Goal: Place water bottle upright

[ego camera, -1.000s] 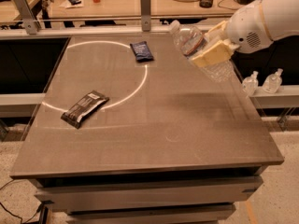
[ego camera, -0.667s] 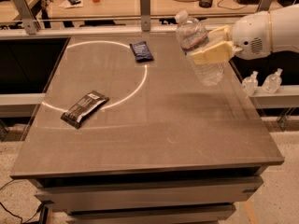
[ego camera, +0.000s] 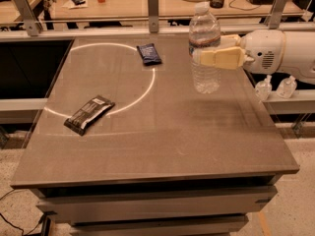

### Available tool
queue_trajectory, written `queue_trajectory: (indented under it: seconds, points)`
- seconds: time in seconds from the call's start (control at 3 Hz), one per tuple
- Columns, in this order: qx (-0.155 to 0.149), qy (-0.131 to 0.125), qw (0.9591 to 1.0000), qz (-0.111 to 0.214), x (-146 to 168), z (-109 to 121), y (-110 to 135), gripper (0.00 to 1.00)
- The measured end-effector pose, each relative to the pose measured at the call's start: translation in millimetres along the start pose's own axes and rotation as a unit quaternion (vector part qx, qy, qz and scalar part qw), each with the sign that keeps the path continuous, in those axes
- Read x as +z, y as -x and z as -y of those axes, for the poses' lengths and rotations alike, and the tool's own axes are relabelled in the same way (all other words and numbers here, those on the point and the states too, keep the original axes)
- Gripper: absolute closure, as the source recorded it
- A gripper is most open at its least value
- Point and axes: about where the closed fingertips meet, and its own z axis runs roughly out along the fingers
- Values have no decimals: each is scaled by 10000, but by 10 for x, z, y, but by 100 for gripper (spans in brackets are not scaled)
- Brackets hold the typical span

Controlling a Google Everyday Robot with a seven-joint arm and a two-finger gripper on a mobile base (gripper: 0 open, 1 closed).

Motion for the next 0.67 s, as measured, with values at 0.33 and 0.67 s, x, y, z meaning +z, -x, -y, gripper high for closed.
queue_trajectory:
  seconds: [0.33,0.67]
  points:
    - [127,92,9995,259,45,-19,-110,100]
    - [192,168,9980,580,96,-35,-263,100]
